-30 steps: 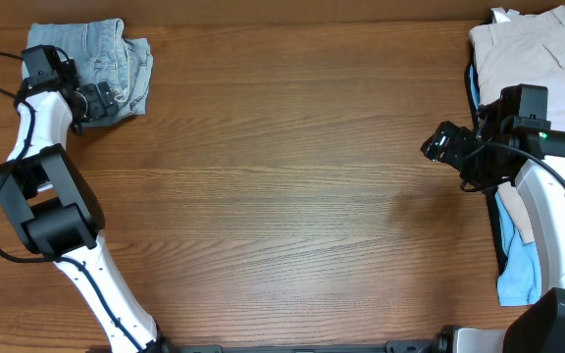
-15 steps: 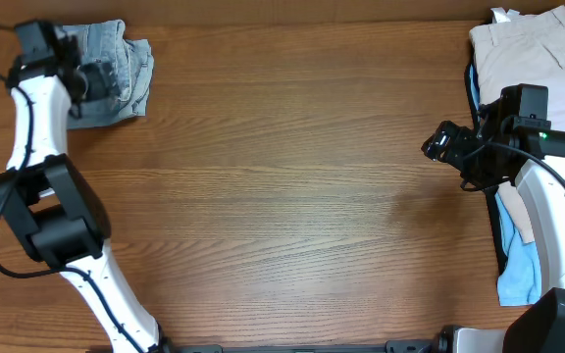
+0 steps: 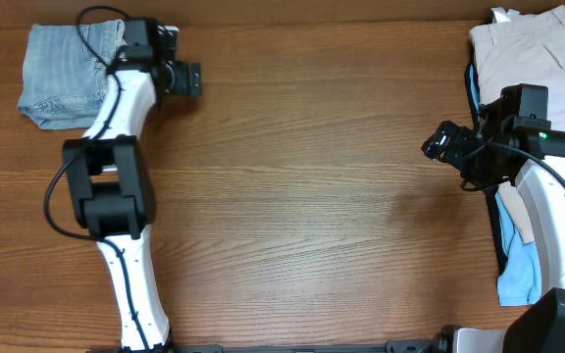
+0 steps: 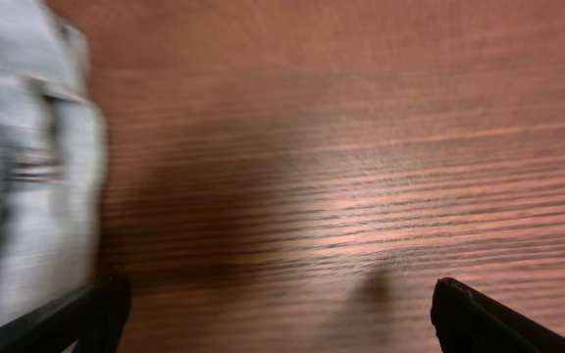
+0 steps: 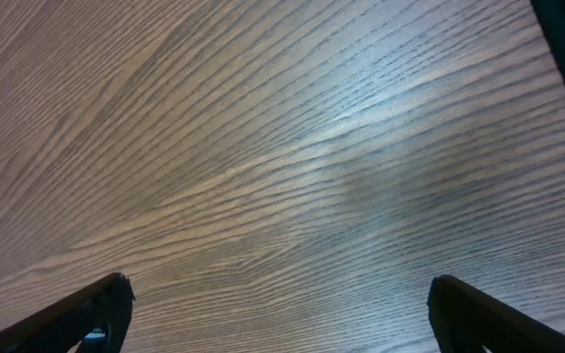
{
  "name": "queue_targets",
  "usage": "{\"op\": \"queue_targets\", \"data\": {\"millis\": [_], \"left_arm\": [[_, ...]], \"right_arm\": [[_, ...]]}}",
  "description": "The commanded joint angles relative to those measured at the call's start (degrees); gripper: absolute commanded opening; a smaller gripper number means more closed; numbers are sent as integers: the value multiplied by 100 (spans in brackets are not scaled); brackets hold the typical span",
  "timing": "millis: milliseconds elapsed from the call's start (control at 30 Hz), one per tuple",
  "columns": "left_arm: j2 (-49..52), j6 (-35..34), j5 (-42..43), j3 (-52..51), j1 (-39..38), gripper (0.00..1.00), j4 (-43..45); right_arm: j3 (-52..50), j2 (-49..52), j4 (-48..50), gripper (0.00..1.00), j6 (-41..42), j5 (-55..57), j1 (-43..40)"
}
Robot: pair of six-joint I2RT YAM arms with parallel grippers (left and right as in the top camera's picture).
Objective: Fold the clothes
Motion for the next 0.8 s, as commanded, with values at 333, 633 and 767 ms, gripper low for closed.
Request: {"op": "queue_targets", "data": {"millis": [333,633,767], "left_arm": [[466,105,-450,55,214,100,120],[466,103,-446,55,518,100,127],[468,103,-428,55,649,100,129]], "right_arm": [[140,-127,17,100,-33,63,-22],[140,-127,20,100,-33,63,-22],[140,-127,20,100,-33,63,-22]]}}
